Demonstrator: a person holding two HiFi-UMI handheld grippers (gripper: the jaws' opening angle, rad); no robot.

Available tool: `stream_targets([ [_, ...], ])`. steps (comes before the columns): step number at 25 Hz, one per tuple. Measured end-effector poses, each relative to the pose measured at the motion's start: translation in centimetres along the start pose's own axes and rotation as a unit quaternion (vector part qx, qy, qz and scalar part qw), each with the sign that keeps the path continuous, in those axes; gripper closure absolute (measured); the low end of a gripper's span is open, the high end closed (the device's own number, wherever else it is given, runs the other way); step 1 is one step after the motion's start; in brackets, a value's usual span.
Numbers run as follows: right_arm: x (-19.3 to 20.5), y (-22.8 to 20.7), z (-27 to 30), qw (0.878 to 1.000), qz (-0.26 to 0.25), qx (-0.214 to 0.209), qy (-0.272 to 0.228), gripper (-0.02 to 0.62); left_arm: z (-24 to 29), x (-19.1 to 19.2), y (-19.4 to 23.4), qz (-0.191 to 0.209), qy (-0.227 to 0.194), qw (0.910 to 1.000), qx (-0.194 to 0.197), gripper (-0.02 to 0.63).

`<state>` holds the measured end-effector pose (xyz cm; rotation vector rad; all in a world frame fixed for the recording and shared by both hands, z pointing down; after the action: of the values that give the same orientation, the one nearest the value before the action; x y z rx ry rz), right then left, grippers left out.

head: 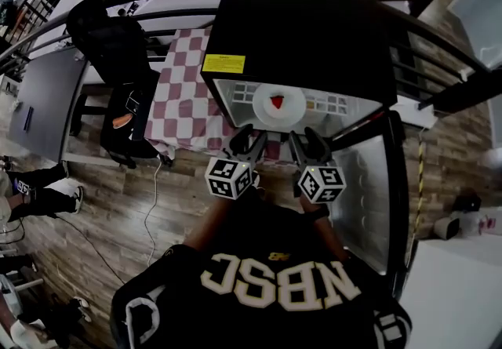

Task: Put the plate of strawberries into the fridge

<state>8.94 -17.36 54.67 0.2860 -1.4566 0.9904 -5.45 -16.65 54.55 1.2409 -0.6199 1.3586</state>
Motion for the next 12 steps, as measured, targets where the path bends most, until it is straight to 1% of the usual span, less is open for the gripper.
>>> stream_targets([
  [2,-0.1,0.4,0.4,0.999,-0.042,0.006,0.016,0.399,0.3,0.2,-0.2,0.022,0.001,0.9998,0.003,0.428],
  [4,0.1,0.6,0.8,0.997,-0.067,0.008,0.030,0.420,0.7,0.4,-0.2,0.032,0.006,0.9995,0.005,0.433],
  [7,0.5,0.8,1.4,0.996,-0.080,0.011,0.048,0.446,1.2,0.8,0.1,0.043,0.016,0.9990,0.002,0.454],
  [12,0.7,0.7,2.2,0.995,-0.081,0.020,0.060,0.491,2.2,0.9,0.1,0.048,0.034,0.9982,0.007,0.487],
])
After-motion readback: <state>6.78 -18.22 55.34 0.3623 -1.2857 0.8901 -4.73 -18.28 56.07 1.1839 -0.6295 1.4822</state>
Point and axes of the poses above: the fingertips, and each gripper's own axes: z forward along the fingers, y to its left, x out of its underside, the point moved 3 cm from there along -z, backward along the fingers, and after that the axes turned 12 degrees about -x, right-handed, at the moved point
